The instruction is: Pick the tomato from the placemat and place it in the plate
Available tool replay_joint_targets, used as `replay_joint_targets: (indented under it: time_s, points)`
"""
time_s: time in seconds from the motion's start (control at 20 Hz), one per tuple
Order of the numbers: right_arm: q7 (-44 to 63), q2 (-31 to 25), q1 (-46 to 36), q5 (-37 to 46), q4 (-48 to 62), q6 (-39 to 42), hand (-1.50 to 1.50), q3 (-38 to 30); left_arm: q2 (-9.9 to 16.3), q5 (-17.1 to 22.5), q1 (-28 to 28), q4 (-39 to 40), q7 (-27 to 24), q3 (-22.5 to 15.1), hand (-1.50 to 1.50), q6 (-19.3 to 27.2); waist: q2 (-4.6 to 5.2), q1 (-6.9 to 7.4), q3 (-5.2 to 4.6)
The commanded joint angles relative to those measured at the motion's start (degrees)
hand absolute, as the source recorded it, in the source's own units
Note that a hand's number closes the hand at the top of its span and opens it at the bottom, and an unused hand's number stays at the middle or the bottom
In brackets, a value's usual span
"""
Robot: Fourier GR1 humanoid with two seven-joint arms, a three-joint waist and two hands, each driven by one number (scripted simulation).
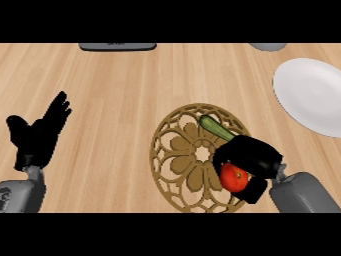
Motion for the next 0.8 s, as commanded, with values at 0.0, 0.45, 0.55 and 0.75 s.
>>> replay_joint_targets:
  time_s: [0.0,0.45,0.55,0.75]
  points:
    - [-7.11,-11.13,9.60,-1.86,-9.20,-2.22,1.50,-4.87,-0.98,-0.83,3.00,-1.60,-1.57,-0.54,0.00,0.48,0.33,-0.35,0.31]
    - [-9.94,-7.64,14.04,-13.60,-20.69,-18.28,1.50,-25.38,-1.08,-1.39,2.56,-1.99,0.11,0.21,0.00,2.01,0.18,-1.68,0.33]
    - [-7.46,-5.32,15.38,-14.21,-21.88,-21.32,1.50,-28.38,-0.27,-0.42,1.29,-2.34,0.43,0.56,0.00,0.36,0.32,-0.95,0.33]
    - [-5.06,-6.28,13.91,-20.75,-19.42,-18.73,1.50,-36.53,-0.31,-0.70,4.99,-1.55,-3.93,0.77,0.00,-1.28,0.61,0.58,0.28]
